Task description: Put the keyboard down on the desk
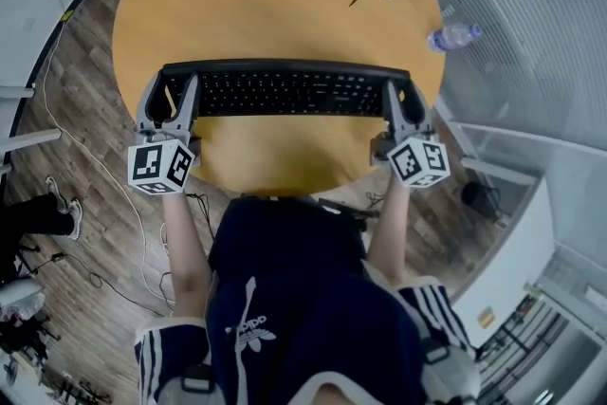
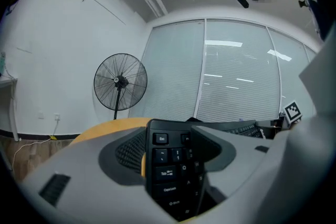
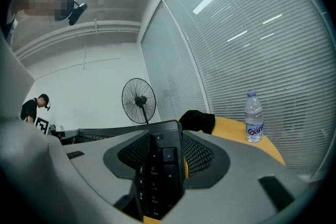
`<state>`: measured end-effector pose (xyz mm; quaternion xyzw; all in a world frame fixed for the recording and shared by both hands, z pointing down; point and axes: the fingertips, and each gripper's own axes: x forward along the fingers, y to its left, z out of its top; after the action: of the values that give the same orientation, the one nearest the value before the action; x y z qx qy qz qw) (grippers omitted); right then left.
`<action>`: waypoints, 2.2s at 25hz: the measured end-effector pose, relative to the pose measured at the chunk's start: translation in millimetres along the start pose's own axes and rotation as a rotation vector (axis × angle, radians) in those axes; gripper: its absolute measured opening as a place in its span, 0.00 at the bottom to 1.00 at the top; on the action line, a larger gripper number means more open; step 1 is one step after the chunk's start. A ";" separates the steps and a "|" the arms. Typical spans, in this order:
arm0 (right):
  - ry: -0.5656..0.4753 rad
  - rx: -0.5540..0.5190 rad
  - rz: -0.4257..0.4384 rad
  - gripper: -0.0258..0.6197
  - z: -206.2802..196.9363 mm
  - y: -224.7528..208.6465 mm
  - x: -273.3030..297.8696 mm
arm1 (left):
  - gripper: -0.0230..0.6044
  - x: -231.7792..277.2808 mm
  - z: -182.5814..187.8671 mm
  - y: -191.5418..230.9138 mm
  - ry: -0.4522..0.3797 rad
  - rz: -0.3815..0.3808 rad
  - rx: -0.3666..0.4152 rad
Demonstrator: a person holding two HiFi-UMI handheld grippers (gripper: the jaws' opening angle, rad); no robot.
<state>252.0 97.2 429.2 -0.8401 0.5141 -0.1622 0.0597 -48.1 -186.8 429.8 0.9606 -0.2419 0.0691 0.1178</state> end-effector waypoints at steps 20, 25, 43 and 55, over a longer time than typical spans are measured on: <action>0.255 0.051 -0.024 0.32 -91.6 -42.1 46.9 | 0.45 38.6 -110.2 19.9 0.267 0.019 -0.108; 0.285 0.085 -0.039 0.32 -107.5 -48.5 50.0 | 0.45 46.1 -117.1 22.0 0.297 0.024 -0.092; 0.442 0.123 -0.061 0.32 -138.6 -66.7 73.1 | 0.45 71.6 -147.2 32.6 0.419 0.042 -0.115; 0.481 0.138 -0.080 0.32 -160.0 -77.0 77.0 | 0.45 79.5 -165.1 34.2 0.510 0.061 -0.115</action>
<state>295.8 75.6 616.5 -0.7908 0.4678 -0.3945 -0.0138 -7.6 -208.8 610.4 0.8962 -0.2369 0.2985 0.2271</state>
